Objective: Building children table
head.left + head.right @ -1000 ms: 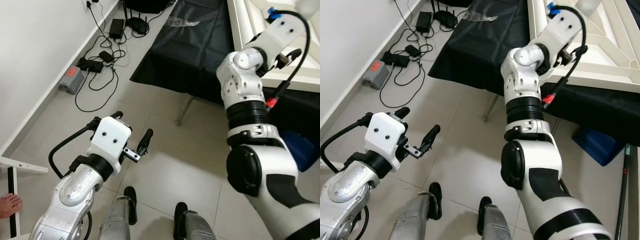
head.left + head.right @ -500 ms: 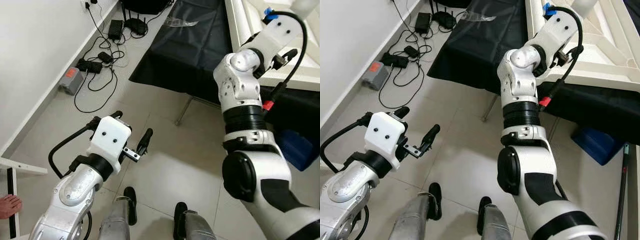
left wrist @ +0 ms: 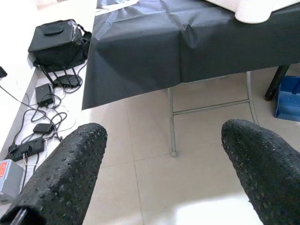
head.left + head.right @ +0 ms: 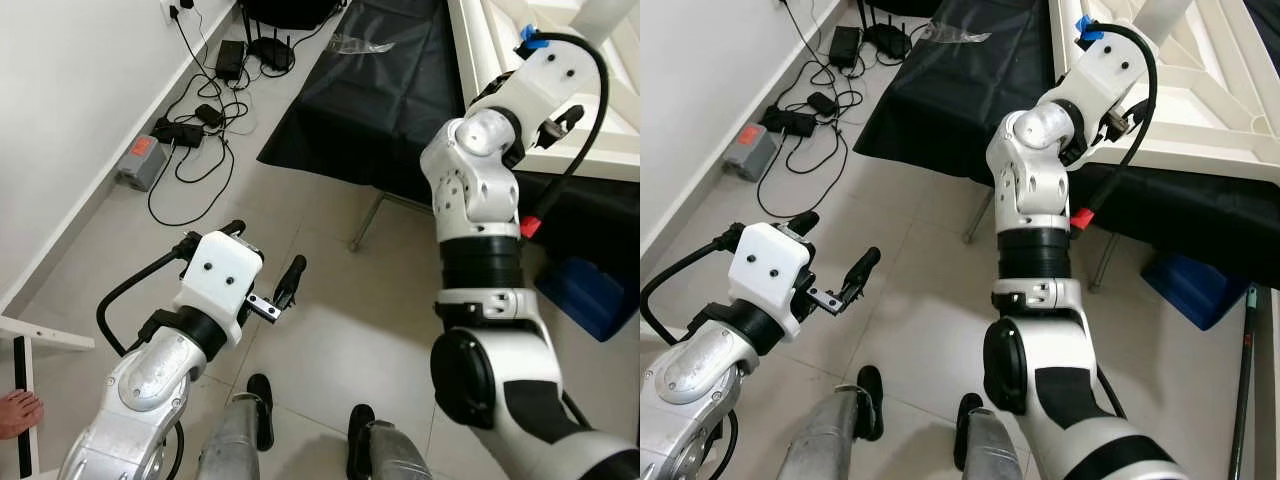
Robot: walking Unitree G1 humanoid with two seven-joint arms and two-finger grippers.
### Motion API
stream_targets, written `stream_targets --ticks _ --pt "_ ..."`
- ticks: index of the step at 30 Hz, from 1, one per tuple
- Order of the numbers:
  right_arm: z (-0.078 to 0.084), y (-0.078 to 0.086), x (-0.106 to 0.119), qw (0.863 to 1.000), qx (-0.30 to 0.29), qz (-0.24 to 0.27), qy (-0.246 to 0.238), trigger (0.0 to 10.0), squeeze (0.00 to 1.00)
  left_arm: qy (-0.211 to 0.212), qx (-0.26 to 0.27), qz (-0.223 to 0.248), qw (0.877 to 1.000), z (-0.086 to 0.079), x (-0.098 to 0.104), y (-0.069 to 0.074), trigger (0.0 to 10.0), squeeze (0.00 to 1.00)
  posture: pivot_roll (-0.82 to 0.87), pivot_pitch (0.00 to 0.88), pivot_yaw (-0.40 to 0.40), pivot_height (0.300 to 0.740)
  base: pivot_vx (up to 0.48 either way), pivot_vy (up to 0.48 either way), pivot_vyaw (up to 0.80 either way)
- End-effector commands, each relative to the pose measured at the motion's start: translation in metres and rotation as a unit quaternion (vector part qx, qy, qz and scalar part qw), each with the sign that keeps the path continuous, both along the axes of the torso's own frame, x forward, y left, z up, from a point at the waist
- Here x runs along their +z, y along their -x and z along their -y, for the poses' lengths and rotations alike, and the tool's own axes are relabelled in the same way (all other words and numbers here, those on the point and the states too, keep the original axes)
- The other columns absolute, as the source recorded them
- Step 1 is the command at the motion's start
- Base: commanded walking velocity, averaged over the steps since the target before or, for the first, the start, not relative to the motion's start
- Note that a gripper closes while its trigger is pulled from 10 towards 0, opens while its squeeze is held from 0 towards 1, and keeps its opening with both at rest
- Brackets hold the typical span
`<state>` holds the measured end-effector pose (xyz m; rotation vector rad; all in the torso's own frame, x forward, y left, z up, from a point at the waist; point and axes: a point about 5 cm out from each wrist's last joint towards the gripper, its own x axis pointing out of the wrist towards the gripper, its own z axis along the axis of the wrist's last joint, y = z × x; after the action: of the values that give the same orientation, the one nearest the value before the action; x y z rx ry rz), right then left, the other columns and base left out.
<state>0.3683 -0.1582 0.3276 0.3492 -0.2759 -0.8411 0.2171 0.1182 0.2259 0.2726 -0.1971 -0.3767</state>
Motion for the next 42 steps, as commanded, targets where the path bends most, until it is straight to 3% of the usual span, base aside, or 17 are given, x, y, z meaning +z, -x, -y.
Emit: stream_targets --ticks 1,13,21,24,25,27,32,35,39,41,42 --pt "0.0 0.003 -0.005 1.0 0.003 -0.006 -0.008 10.0 0.0 0.0 0.0 -0.006 1.0 0.001 -0.004 0.001 10.0 0.0 0.22 0.359 -0.048 0.74 0.0 0.0 0.0" --pt "-0.009 0.011 -0.016 0.998 0.054 -0.03 -0.007 10.0 0.0 0.001 0.002 -0.005 1.0 0.001 -0.004 0.0 10.0 0.0 0.22 0.354 -0.049 0.74 0.0 0.0 0.0" --pt "-0.011 0.03 -0.032 0.989 0.14 -0.049 0.014 10.0 0.0 0.007 0.002 -0.006 1.0 0.002 -0.005 -0.002 10.0 0.0 0.2 0.332 -0.049 0.74 0.0 0.0 0.0" --pt "-0.013 0.043 -0.05 0.974 0.219 -0.054 0.03 10.0 0.0 0.011 -0.004 -0.016 1.0 0.006 -0.011 -0.005 10.0 0.0 0.18 0.307 -0.048 0.74 0.0 0.0 0.0" --pt "-0.013 0.043 -0.05 0.974 0.219 -0.054 0.03 10.0 0.0 0.011 -0.004 -0.016 1.0 0.006 -0.011 -0.005 10.0 0.0 0.18 0.307 -0.048 0.74 0.0 0.0 0.0" --pt "-0.009 0.062 -0.085 0.948 0.303 -0.085 0.055 10.0 0.0 0.025 -0.011 -0.046 0.999 0.01 -0.021 -0.005 10.0 0.0 0.17 0.288 -0.043 0.74 0.0 0.0 0.0" --pt "-0.004 0.07 -0.101 0.939 0.322 -0.105 0.059 10.0 0.0 0.027 -0.009 -0.056 0.998 0.011 -0.027 -0.004 10.0 0.0 0.16 0.283 -0.042 0.74 0.0 0.0 0.0" --pt "0.002 0.101 -0.152 0.901 0.395 -0.143 0.108 10.0 0.0 0.043 -0.017 -0.115 0.992 0.017 -0.053 0.004 10.0 0.0 0.16 0.244 -0.036 0.74 0.0 0.0 0.0" --pt "0.003 0.109 -0.162 0.893 0.403 -0.153 0.128 10.0 0.0 0.048 -0.016 -0.135 0.99 0.017 -0.062 0.008 10.0 0.0 0.15 0.224 -0.03 0.74 0.0 0.0 0.0" --pt "-0.001 0.118 -0.176 0.877 0.418 -0.161 0.173 10.0 0.0 0.012 -0.015 -0.166 0.986 0.015 -0.082 0.016 10.0 0.0 0.15 0.189 -0.028 0.74 0.0 0.0 0.0" --pt "-0.001 0.118 -0.176 0.877 0.418 -0.161 0.173 10.0 0.0 0.012 -0.015 -0.166 0.986 0.015 -0.082 0.016 10.0 0.0 0.15 0.189 -0.028 0.74 0.0 0.0 0.0"
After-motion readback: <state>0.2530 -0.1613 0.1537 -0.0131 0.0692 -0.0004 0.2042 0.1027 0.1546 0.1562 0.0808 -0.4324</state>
